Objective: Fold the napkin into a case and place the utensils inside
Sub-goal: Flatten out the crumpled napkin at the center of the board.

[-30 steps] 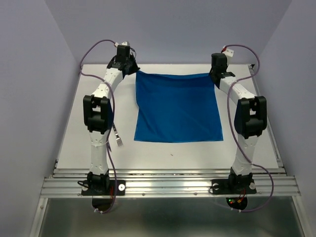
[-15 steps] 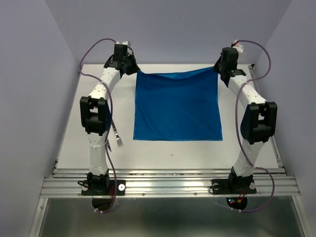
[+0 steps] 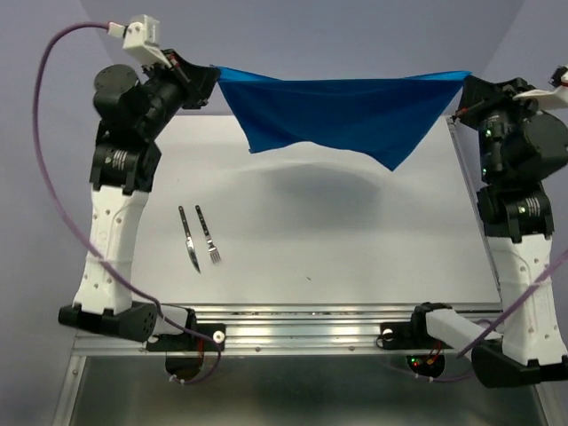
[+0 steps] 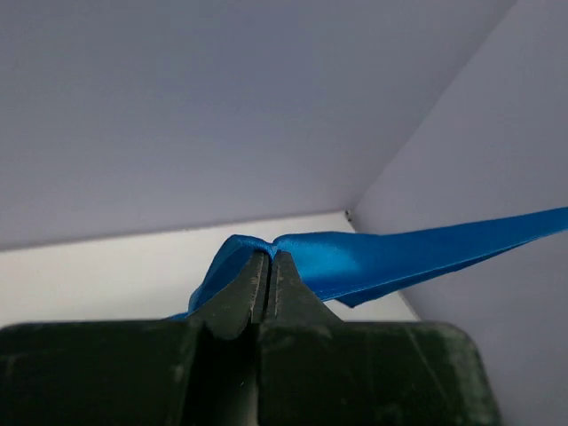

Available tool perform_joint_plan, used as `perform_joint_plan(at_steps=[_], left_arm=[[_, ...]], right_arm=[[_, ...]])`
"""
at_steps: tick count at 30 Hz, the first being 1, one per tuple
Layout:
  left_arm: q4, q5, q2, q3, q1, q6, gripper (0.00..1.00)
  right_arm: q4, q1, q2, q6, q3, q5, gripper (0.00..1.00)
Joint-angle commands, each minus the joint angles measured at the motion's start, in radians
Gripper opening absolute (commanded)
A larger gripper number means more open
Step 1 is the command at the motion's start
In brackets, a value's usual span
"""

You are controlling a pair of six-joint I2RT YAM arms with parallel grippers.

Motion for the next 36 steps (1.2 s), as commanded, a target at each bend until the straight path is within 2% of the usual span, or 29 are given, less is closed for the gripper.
perform_joint_plan(at_steps=[1,4,11,17,23,27,29,32,36], left_arm=[[0.035,0.016,-0.103,-0.02,0.001,0.003,0.0],[0.018,0.002,-0.18,0.002,0.001,0.01,0.0],[-0.028,0.013,-0.237,0.04,0.001,0.019,0.0],[-0.031,-0.004,-0.212,-0.056,0.001,0.022,0.0],[0.023,-0.042,-0.14,-0.23,0.001,0.013,0.0],[0.088,-0.046,-0.067,-0.375,-0.003,0.0,0.0],[0.119,-0.053,-0.016,-0.438,-0.007,-0.007,0.0],[0.168,-0.064,0.085,-0.464,-0.01,-0.021,0.0],[0.165,-0.052,0.238,-0.42,-0.011,-0.02,0.0]], right_arm=[[-0.081,-0.001,-0.048,0.003,0.044,-0.03,0.01],[-0.086,-0.001,-0.116,0.003,0.058,-0.031,0.01],[-0.099,-0.001,-0.183,0.02,0.055,-0.042,0.01],[-0.064,-0.001,-0.204,0.036,-0.072,0.028,0.01],[-0.027,-0.001,-0.119,0.029,-0.227,0.107,0.01],[0.077,-0.001,-0.044,0.023,-0.383,0.111,0.01],[0.1,-0.001,0.034,0.02,-0.411,0.12,0.01],[0.152,-0.001,0.161,0.01,-0.439,0.125,0.01],[0.31,-0.001,0.273,-0.012,-0.488,0.117,0.01]])
